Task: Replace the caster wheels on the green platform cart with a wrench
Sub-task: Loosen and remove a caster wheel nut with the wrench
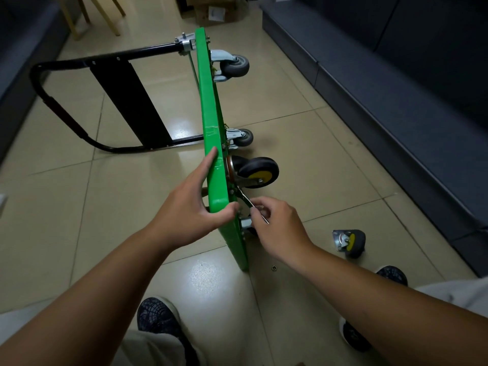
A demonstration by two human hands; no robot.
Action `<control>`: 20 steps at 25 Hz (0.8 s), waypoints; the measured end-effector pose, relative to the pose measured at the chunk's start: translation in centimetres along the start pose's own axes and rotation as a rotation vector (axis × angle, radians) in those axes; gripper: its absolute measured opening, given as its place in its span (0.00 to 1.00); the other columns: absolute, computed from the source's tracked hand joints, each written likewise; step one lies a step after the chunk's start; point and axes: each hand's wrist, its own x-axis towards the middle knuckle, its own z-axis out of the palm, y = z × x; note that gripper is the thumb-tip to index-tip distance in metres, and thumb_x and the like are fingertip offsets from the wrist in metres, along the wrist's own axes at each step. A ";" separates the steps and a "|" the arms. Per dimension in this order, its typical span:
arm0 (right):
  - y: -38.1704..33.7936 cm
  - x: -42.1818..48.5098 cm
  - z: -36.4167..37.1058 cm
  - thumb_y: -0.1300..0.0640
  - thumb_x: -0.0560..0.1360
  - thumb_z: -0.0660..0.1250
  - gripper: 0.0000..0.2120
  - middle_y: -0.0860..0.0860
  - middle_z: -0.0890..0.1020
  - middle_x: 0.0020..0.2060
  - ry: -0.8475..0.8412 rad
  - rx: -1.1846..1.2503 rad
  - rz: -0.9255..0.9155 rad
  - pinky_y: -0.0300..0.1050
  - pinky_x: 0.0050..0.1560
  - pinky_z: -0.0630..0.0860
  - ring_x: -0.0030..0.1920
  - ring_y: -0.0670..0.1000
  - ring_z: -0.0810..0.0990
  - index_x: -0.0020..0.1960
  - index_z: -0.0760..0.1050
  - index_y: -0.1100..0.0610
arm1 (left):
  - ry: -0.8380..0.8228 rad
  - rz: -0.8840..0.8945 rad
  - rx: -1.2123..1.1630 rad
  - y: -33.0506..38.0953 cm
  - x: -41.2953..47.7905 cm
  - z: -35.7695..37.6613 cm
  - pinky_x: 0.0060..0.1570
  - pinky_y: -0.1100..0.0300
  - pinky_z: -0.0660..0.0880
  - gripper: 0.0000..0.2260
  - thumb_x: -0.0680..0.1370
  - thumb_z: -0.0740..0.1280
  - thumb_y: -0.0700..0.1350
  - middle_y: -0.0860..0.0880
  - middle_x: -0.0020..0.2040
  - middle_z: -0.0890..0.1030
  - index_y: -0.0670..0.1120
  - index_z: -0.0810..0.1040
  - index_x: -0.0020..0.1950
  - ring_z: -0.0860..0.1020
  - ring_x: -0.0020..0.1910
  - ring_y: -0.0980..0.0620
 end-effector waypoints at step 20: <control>-5.1 0.2 -1.7 0.56 0.83 0.62 0.11 0.54 0.79 0.35 -0.368 0.509 0.355 0.41 0.26 0.76 0.27 0.49 0.79 0.59 0.81 0.60 | -0.034 -0.008 0.047 0.6 -0.1 -0.2 0.63 0.53 0.77 0.48 0.67 0.70 0.66 0.67 0.74 0.55 0.67 0.47 0.80 0.66 0.71 0.58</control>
